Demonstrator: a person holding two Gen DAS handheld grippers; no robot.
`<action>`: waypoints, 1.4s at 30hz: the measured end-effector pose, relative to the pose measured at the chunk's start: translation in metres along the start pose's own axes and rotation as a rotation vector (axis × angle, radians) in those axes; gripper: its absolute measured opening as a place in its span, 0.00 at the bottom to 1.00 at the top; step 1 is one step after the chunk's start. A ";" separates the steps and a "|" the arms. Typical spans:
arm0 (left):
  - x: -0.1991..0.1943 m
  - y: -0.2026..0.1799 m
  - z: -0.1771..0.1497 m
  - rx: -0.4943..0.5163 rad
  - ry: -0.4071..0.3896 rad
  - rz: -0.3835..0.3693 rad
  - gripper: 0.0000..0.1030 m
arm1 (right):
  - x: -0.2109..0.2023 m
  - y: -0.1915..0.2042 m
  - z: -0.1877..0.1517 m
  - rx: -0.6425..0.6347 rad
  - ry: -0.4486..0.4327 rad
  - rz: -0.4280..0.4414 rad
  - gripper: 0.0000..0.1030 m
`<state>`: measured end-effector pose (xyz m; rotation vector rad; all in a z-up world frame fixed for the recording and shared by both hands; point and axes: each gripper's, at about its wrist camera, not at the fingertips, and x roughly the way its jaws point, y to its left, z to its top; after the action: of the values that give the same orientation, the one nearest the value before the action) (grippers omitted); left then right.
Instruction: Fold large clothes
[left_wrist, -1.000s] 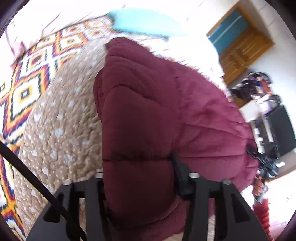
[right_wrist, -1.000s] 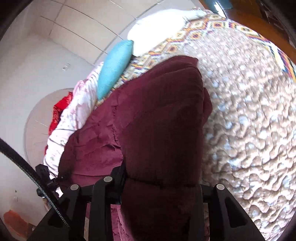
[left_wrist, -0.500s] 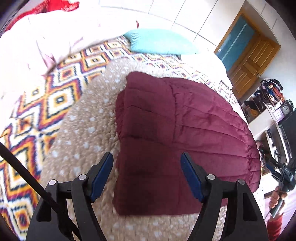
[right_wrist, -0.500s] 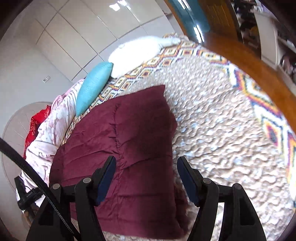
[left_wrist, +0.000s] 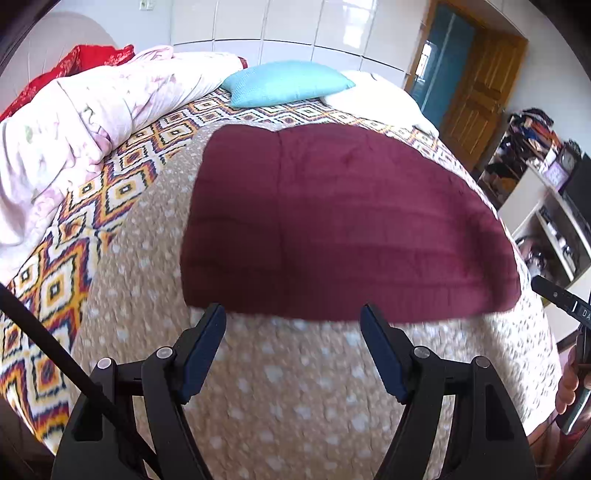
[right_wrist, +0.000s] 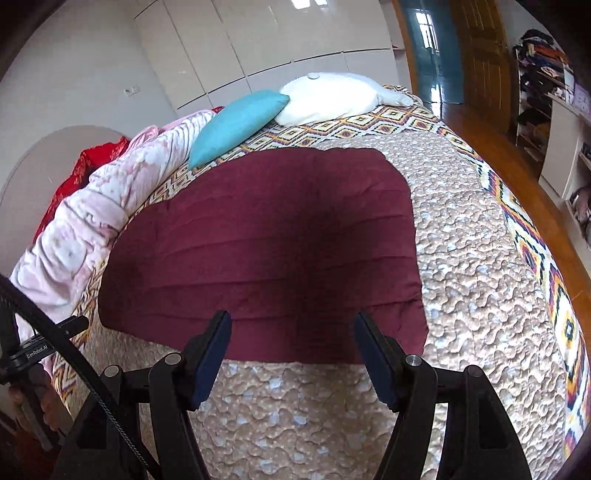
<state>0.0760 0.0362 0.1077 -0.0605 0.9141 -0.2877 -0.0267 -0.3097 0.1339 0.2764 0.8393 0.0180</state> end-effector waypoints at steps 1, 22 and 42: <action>-0.001 -0.005 -0.008 0.009 -0.002 0.007 0.72 | 0.000 0.003 -0.006 -0.011 0.004 -0.002 0.71; 0.081 -0.030 -0.086 -0.043 0.053 0.114 0.72 | 0.039 0.051 -0.099 -0.095 0.042 -0.175 0.71; 0.105 -0.032 -0.080 -0.033 0.046 0.160 0.95 | 0.091 0.066 -0.100 -0.103 0.042 -0.207 0.75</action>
<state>0.0663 -0.0173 -0.0163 -0.0114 0.9638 -0.1260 -0.0328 -0.2113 0.0200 0.0912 0.9027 -0.1266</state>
